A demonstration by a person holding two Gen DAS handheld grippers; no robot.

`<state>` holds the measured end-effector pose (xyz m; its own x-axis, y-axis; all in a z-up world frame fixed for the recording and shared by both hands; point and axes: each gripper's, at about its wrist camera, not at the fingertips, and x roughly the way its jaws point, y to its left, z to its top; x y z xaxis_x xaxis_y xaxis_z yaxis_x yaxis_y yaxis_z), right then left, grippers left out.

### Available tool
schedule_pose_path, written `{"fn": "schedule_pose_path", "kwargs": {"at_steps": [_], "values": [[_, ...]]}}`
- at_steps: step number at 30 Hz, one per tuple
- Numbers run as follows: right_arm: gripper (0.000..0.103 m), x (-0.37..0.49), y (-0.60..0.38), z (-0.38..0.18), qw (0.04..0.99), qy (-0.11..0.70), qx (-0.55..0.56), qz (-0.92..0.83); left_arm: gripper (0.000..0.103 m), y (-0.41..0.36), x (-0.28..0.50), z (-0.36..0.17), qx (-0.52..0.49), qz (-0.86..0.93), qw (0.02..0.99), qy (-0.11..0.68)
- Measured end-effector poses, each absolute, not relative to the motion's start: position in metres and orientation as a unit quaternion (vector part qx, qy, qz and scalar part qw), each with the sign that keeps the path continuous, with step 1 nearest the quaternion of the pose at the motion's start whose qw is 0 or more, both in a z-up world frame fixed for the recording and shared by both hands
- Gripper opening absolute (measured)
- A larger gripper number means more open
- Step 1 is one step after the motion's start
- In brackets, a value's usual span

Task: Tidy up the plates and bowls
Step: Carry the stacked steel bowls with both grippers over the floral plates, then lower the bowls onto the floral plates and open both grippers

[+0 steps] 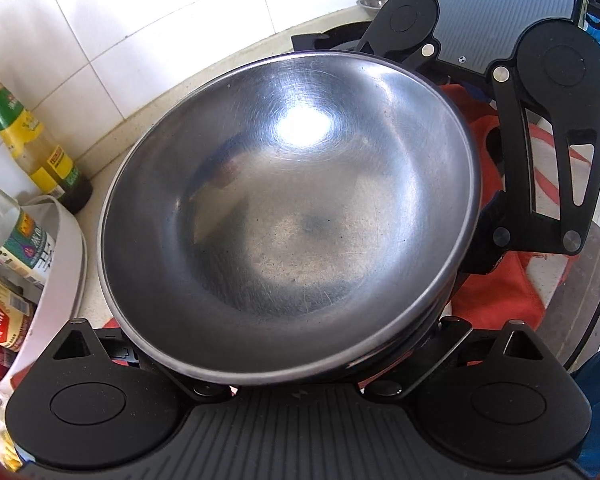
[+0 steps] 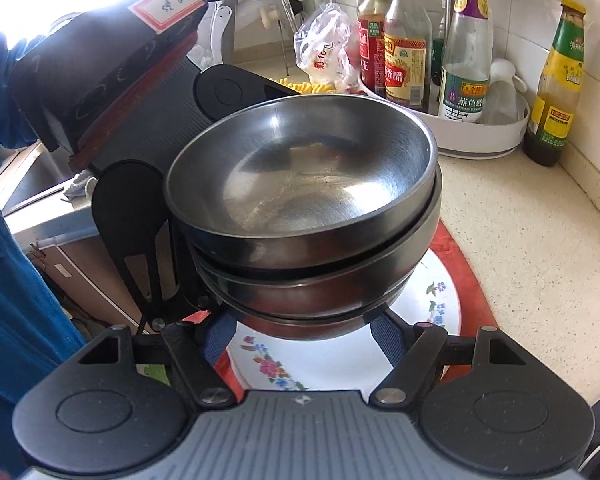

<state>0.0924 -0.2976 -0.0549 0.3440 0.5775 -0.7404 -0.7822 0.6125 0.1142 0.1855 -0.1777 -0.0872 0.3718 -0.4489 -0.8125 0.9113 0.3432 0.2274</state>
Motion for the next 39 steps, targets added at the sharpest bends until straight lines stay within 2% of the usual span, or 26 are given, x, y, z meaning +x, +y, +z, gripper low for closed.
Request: {"fn": "schedule_pose_path", "kwargs": {"at_steps": [8,30,39], "values": [[0.071,0.105,-0.300,-0.065,0.800,0.404,-0.124,0.426,0.099,-0.168,0.159,-0.091,0.350,-0.448,0.747,0.344],[0.071,0.116,-0.301,-0.083,0.793,0.434,-0.099,0.416,0.098,-0.173,0.157,-0.095,0.344,-0.442,0.742,0.370],[0.071,0.101,-0.303,-0.079,0.813,0.433,-0.093,0.378,0.098,-0.168,0.142,-0.093,0.350,-0.421,0.761,0.348]]}}
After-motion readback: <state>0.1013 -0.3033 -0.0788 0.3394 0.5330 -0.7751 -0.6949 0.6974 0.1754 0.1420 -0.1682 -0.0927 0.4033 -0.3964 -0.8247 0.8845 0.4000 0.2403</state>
